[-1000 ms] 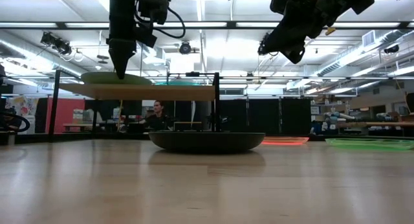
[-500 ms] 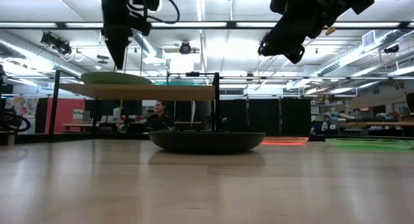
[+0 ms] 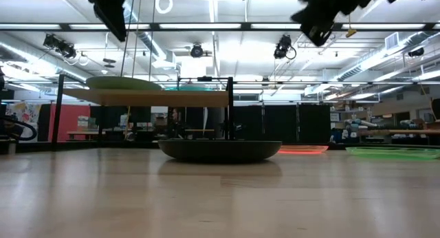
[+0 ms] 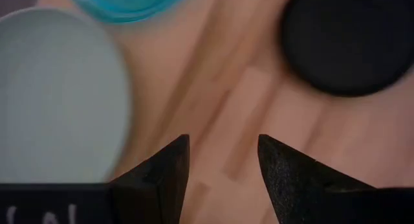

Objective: Place and stack plates onto a shelf
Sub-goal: Stack the blue plate on top of the blue plate on the shelf

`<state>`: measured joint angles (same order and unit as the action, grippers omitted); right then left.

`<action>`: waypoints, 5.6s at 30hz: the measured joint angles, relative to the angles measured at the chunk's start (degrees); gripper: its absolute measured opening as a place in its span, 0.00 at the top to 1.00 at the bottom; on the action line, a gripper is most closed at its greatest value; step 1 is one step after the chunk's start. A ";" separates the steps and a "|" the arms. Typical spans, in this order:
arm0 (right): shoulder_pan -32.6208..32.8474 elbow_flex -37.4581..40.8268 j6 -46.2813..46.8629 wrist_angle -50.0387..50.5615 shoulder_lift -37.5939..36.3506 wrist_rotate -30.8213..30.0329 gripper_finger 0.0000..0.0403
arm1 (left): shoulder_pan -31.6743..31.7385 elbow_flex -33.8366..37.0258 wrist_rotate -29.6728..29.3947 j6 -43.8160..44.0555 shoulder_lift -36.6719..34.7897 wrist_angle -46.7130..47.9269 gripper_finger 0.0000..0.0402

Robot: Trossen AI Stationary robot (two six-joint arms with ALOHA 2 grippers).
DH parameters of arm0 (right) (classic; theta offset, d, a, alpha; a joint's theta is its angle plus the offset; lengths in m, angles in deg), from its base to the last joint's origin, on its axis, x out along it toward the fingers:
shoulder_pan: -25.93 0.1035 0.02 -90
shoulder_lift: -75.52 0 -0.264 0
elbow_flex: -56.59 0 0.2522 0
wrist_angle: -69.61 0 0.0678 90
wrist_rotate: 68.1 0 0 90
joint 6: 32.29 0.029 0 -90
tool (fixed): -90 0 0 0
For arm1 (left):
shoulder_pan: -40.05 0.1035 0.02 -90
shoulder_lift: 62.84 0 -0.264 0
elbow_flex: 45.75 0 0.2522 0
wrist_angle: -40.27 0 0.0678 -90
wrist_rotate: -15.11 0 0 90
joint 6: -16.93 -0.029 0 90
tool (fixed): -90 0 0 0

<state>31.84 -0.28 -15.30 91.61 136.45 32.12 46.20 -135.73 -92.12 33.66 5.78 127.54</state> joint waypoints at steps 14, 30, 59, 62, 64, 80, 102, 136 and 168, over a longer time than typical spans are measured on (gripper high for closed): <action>25.58 -0.07 19.04 5.72 -1.90 -3.32 0.61 | -22.85 0.00 -4.17 6.64 4.89 -14.18 0.53; 39.68 -0.04 49.60 22.81 4.22 -11.58 0.61 | -27.68 0.00 -5.63 6.60 13.86 -17.47 0.53; 42.84 -0.04 58.56 27.10 22.73 -1.42 0.61 | -27.62 0.00 -5.62 6.47 15.78 -18.96 0.53; 42.84 -0.04 58.56 27.37 23.53 -1.15 0.61 | -27.60 0.00 -5.62 6.47 15.78 -18.96 0.53; 42.84 -0.04 58.56 27.39 24.01 -1.14 0.61 | -27.62 0.00 -5.62 6.48 15.78 -19.10 0.53; 42.84 -0.04 59.96 27.51 24.30 0.19 0.65 | -27.60 0.00 -5.62 6.49 15.78 -19.25 0.53; 42.82 -0.04 59.83 27.58 24.30 0.26 0.98 | -27.60 0.00 -5.62 6.53 15.76 -19.27 0.53; 27.21 0.00 59.68 28.69 2.28 0.94 0.99 | -31.85 0.02 -1.01 4.83 15.76 -14.50 0.53; -20.54 -38.91 18.25 26.23 19.48 0.04 0.99 | -46.46 31.67 -13.23 24.91 15.30 -49.23 0.53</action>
<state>11.30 -39.20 2.95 117.84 155.92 32.16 -0.26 -104.06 -105.35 58.57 21.08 78.31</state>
